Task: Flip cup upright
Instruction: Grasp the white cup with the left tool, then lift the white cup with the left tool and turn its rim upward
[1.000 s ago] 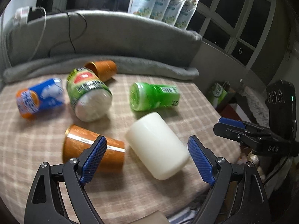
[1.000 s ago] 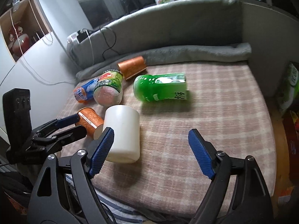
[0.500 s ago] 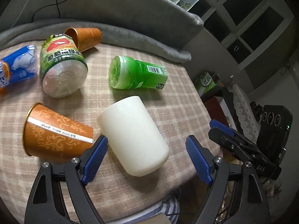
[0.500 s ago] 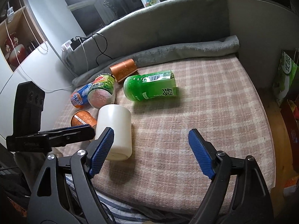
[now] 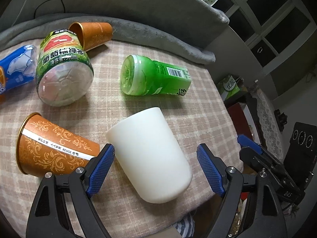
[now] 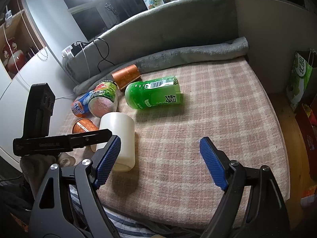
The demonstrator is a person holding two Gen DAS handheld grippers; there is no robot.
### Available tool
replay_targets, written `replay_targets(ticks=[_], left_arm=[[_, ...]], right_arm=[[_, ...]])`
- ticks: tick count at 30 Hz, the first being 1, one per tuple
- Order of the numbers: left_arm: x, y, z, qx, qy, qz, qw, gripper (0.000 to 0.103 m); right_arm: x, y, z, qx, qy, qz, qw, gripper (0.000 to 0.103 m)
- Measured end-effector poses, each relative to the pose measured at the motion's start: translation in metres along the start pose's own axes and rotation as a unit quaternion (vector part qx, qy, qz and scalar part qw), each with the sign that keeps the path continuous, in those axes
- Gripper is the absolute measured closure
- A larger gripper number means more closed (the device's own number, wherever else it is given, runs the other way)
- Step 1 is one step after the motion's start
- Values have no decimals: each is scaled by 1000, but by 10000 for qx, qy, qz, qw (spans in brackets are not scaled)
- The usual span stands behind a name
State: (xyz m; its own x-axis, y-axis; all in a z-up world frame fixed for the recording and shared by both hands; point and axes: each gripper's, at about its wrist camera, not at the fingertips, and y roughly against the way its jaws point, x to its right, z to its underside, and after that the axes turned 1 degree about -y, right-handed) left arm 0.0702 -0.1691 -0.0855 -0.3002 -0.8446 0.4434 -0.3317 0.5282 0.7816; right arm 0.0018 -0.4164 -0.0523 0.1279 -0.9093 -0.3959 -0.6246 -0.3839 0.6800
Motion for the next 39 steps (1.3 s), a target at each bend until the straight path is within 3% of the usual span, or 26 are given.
replay_targets(ticks=[14, 30, 39], left_arm=[[19, -30, -19, -421, -641, -459, 9960, 23], [22, -56, -34, -1069, -992, -477, 9882, 27], [22, -50, -36, -904, -967, -440, 9902, 28]], right_arm=[[0, 0, -5, 59, 38, 16, 10000, 19], [17, 3, -3, 118, -242, 125, 9996, 19], [21, 6, -3, 196, -339, 186, 9991, 19]])
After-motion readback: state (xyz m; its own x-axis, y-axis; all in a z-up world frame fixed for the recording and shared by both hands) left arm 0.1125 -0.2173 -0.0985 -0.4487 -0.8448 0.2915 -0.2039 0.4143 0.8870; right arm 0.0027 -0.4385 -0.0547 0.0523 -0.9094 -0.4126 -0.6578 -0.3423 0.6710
